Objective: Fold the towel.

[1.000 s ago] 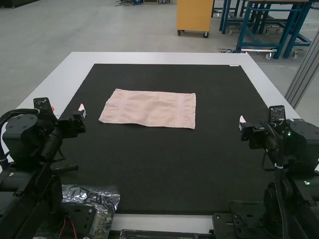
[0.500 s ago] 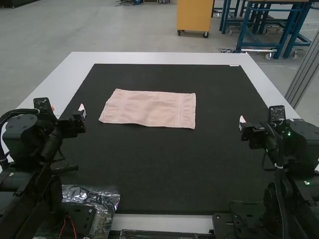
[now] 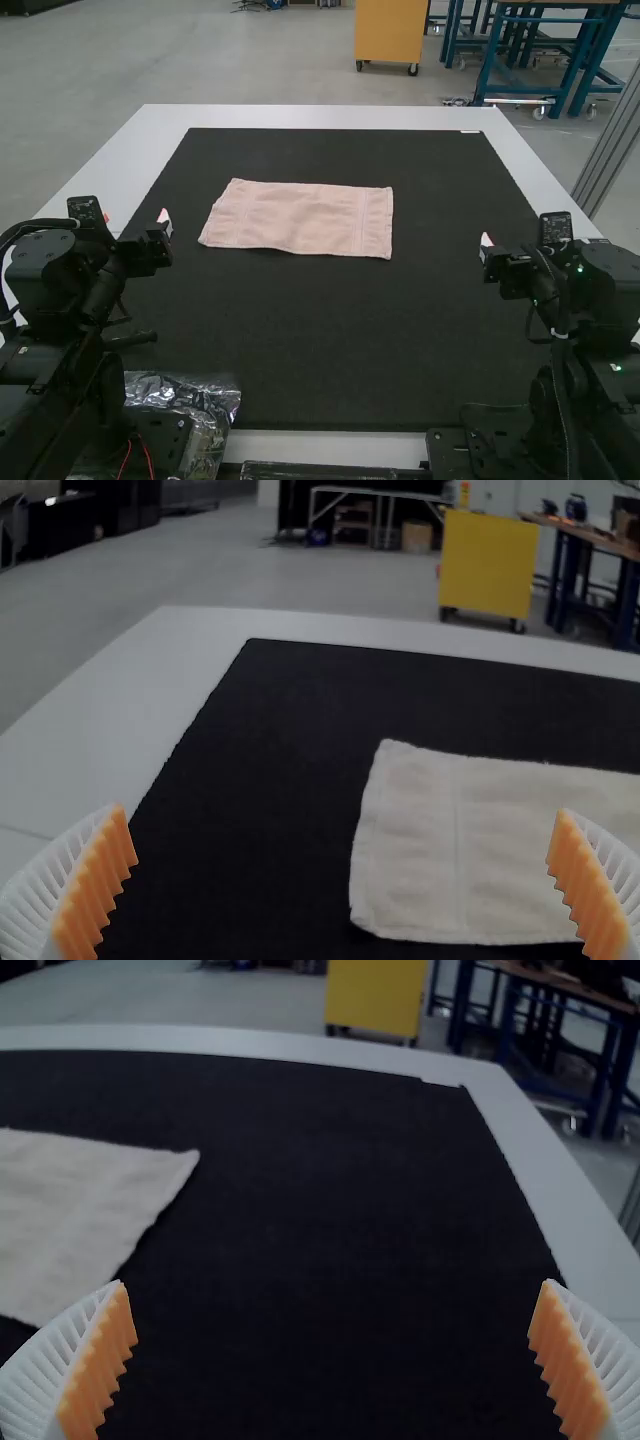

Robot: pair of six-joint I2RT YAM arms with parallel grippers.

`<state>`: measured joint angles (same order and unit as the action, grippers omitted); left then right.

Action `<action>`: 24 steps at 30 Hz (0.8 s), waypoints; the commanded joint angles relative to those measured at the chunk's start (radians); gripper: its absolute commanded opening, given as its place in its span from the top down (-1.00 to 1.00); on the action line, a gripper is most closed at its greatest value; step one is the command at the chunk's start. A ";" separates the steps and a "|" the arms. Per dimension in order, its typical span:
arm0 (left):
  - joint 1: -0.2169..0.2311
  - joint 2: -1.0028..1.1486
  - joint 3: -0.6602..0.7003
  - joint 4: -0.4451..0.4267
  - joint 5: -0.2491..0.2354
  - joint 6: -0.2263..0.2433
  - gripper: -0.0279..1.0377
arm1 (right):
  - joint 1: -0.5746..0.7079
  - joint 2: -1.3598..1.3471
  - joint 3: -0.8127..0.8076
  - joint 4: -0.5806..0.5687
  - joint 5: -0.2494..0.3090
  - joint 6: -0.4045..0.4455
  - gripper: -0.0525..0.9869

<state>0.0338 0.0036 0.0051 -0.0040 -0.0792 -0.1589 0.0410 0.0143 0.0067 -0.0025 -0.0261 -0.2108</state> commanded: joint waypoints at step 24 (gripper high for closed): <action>0.017 -0.004 -0.005 0.044 -0.027 -0.013 -0.87 | -0.007 -0.011 -0.007 -0.002 -0.046 -0.015 -0.85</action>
<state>0.0383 0.0036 0.0055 -0.0006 -0.0845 -0.2016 0.0410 0.0143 0.0063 -0.0010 -0.0334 -0.2142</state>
